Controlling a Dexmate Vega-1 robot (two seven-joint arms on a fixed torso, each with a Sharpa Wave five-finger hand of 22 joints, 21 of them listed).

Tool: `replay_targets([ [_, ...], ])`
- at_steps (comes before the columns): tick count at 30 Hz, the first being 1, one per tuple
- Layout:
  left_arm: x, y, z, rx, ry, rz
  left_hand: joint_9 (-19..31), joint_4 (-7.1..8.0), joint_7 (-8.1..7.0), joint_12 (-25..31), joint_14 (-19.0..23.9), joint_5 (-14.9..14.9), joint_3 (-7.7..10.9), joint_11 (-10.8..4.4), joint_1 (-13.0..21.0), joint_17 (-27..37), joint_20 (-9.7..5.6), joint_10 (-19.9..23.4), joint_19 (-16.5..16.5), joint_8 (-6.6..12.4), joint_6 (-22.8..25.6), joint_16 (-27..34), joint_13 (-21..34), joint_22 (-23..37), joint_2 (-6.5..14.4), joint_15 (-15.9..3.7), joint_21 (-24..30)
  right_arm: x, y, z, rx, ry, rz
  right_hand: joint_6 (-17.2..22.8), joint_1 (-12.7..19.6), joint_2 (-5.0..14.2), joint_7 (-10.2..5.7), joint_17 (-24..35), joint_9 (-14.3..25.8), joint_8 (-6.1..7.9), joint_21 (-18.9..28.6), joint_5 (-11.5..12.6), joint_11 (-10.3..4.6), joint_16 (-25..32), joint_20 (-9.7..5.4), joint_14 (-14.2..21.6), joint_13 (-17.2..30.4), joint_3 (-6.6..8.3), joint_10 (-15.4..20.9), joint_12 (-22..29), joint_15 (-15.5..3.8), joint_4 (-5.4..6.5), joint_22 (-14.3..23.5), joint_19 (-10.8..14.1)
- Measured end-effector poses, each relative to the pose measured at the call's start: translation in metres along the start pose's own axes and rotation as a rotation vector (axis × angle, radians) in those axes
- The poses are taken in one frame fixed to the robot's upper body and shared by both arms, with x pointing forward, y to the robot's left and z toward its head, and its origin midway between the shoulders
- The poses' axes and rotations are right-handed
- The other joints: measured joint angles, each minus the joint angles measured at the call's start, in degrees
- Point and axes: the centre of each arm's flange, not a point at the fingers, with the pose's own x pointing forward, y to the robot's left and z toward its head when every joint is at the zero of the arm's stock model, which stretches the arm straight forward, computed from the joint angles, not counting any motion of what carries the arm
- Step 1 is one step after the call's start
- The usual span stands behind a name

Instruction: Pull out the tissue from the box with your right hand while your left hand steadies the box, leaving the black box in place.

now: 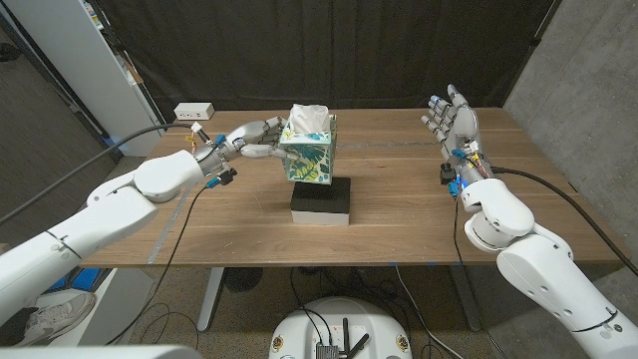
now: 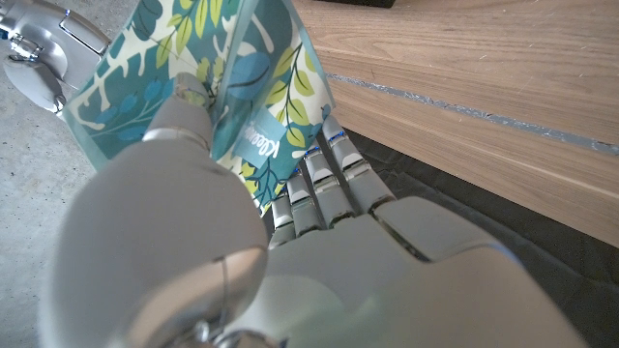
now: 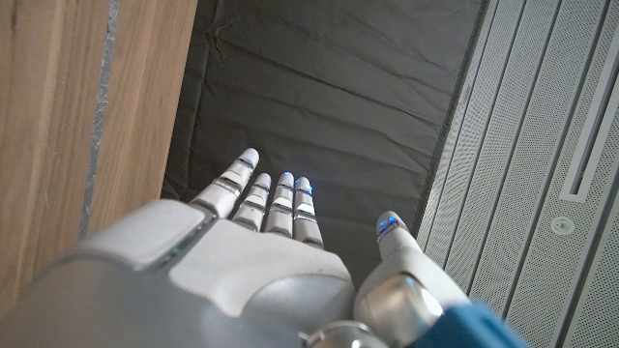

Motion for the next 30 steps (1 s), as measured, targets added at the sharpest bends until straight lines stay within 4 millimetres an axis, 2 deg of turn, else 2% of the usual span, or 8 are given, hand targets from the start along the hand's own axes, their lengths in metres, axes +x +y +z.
replay_targets([
  [5,0.001,-0.001,0.0,0.001,0.001,-0.003,0.0,0.05,0.0,0.0,-0.01,-0.01,-0.07,0.0,0.16,0.05,0.01,0.0,-0.01,0.0,0.0,-0.17,0.19,-0.02,0.15,0.01,-0.01,0.0,0.0,0.013,-0.006,-0.019,0.003,0.0,0.0,0.0,0.0,0.0,0.0,0.0,0.0,0.0,0.0,0.0,0.0,0.0,0.0,0.16,0.0,0.0,0.0,0.16,0.0,0.0],
  [10,0.002,-0.001,0.002,0.001,-0.002,-0.005,0.0,0.0,0.0,0.0,-0.01,-0.01,-0.14,0.0,0.16,0.16,0.01,0.0,-0.01,0.0,0.0,-0.21,0.26,-0.04,0.15,0.01,-0.02,0.0,0.0,0.01,-0.007,-0.004,0.0,0.0,0.0,0.0,0.0,0.0,0.0,0.0,0.0,0.0,0.0,0.0,0.0,0.0,0.0,0.24,0.0,0.22,0.0,0.24,0.0,0.0],
  [11,0.002,-0.002,0.002,0.001,-0.003,-0.005,0.0,0.0,0.0,0.0,-0.01,-0.02,-0.14,0.0,0.16,0.19,0.01,0.0,-0.01,0.0,0.0,-0.21,0.26,-0.04,0.15,0.01,-0.04,-0.001,0.0,0.021,-0.011,-0.025,0.006,0.0,0.0,0.0,0.0,0.0,0.0,0.0,0.0,0.0,0.0,0.0,0.0,0.0,0.0,0.24,0.0,0.22,0.0,0.24,0.0,0.0],
  [21,0.003,-0.003,0.003,0.004,-0.004,-0.008,0.0,0.0,0.0,0.0,0.12,-0.17,-0.15,0.0,0.16,0.16,0.02,0.0,-0.02,0.33,0.0,-0.28,0.26,0.0,0.16,-0.12,-0.11,-0.001,0.001,0.021,-0.024,0.001,0.015,-0.42,0.0,0.0,-0.01,-0.01,0.01,0.0,0.0,0.0,-0.35,0.0,0.43,-1.2,0.0,0.65,-1.11,0.14,-0.1,-0.17,0.0,-0.46],
  [22,0.003,-0.003,0.003,0.005,-0.002,-0.006,0.0,0.01,0.0,0.0,0.12,-0.17,-0.16,0.0,0.16,0.14,0.02,0.0,-0.02,0.33,0.0,-0.28,0.26,0.01,0.16,-0.12,-0.11,0.0,-0.001,0.029,-0.044,-0.012,0.025,-0.8,0.0,0.0,-0.33,-0.01,0.01,-0.04,0.0,0.0,-0.61,0.0,0.39,-1.68,0.01,0.91,-1.43,-0.04,-0.22,-0.11,0.01,-0.86],
  [26,0.003,-0.003,0.003,0.005,-0.002,-0.004,0.0,0.05,0.0,0.0,0.12,-0.17,-0.22,0.0,0.21,0.12,0.02,0.0,-0.02,0.33,0.0,-0.33,0.26,0.01,0.22,-0.12,-0.21,0.0,0.002,0.025,-0.059,0.008,0.05,-1.85,0.57,0.56,-0.63,-0.01,0.01,-0.5,0.0,0.0,-1.54,-0.39,-0.15,-2.27,0.0,1.12,-2.41,-0.23,-0.42,-0.01,0.0,-1.39],
  [27,0.004,-0.003,0.003,0.005,-0.002,-0.004,0.0,0.05,0.0,0.0,0.12,-0.18,-0.22,0.0,0.21,0.11,0.02,0.0,-0.02,0.33,0.0,-0.33,0.26,0.01,0.22,-0.12,-0.22,0.003,-0.002,0.032,-0.099,-0.006,0.061,-2.07,0.61,0.6,-0.84,-0.01,0.01,-0.59,0.0,0.0,-1.33,-0.39,-0.32,-2.27,0.01,1.23,-2.61,-0.23,-0.41,0.1,0.01,-1.56],
  [30,0.004,-0.003,0.004,0.005,-0.002,-0.003,0.0,0.05,-0.21,0.0,0.12,-0.19,-0.22,0.01,-0.02,0.1,0.03,0.0,-0.03,0.33,-0.21,-0.44,0.26,0.01,0.45,-0.12,-0.22,0.004,-0.001,0.034,-0.165,-0.005,0.094,-2.16,0.61,0.59,-0.94,-0.01,0.01,-0.59,0.0,0.0,-1.25,-0.39,-0.32,-2.27,0.01,1.36,-2.69,-0.23,-0.41,0.23,0.01,-1.55],
])
